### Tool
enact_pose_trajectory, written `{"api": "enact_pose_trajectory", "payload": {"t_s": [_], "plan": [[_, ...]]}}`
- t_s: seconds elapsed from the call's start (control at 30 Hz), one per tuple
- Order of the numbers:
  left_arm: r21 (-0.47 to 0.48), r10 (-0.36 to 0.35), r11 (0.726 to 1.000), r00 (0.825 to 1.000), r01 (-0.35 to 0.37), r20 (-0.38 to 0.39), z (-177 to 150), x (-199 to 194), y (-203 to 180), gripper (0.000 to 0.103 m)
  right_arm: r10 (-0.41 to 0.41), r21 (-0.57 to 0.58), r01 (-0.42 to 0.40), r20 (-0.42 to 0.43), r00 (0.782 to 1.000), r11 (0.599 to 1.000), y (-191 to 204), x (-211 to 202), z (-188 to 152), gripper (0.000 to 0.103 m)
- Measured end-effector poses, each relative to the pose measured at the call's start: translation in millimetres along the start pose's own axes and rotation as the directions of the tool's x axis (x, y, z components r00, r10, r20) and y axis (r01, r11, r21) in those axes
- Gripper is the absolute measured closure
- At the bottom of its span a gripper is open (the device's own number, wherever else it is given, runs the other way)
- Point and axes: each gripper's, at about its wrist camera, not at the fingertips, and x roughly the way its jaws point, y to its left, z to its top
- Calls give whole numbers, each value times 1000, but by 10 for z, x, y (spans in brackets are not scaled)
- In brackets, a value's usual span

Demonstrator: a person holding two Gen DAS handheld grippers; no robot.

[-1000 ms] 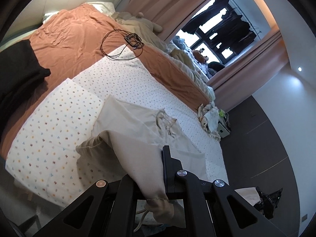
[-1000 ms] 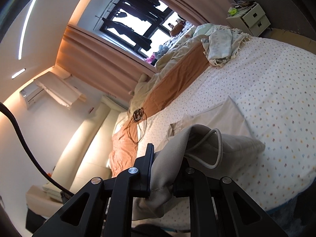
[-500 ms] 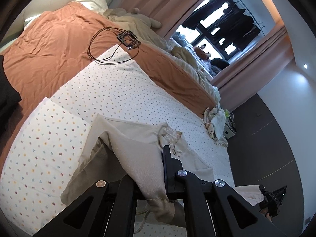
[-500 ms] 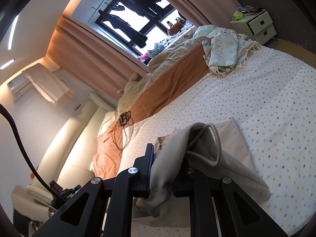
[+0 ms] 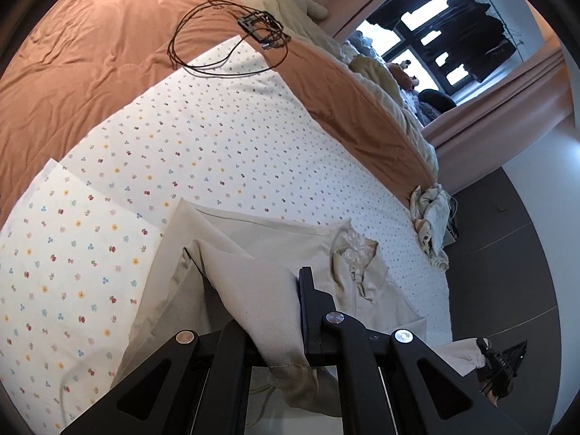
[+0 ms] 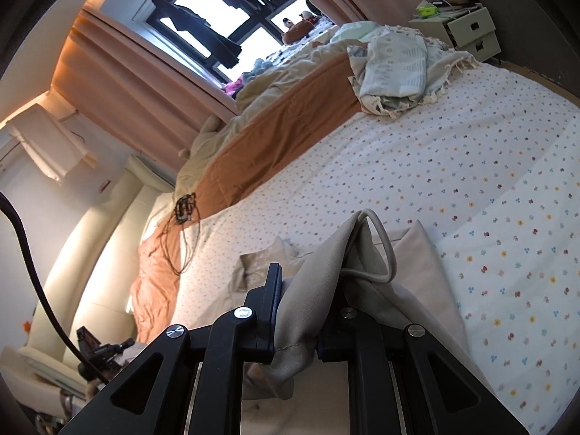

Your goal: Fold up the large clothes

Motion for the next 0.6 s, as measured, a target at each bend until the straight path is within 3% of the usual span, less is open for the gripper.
{"api": "enact_pose_trajectory", "payload": {"t_s": [0.2,0.23,0.27,0.3,0.33,0.37,0.4,0.6], "plan": [[-13,15,1000,999,-16,-36,64,475,189,97,-50,20,50,6,999,999,-162,347,-32,84],[-18,16,1000,999,-17,-47,70,542,206,95,-66,33,66,7,998,997,-190,411,-37,76],[-22,26,999,998,-27,-64,77,596,213,86,-81,42,81,-1,997,996,-199,469,-45,52],[-22,26,999,997,-28,-77,85,639,217,71,-92,48,92,-6,996,995,-191,506,-59,39],[-16,21,1000,996,-22,-83,82,658,207,62,-99,47,99,0,995,994,-175,525,-86,25],[-7,19,1000,997,-19,-72,65,645,197,53,-98,38,97,12,995,995,-143,522,-115,24],[3,27,1000,998,-26,-56,52,605,192,50,-95,23,95,13,995,995,-110,525,-140,24],[13,60,998,998,-60,5,-80,289,295,50,-151,-7,151,-70,986,989,34,612,-358,24]]}}
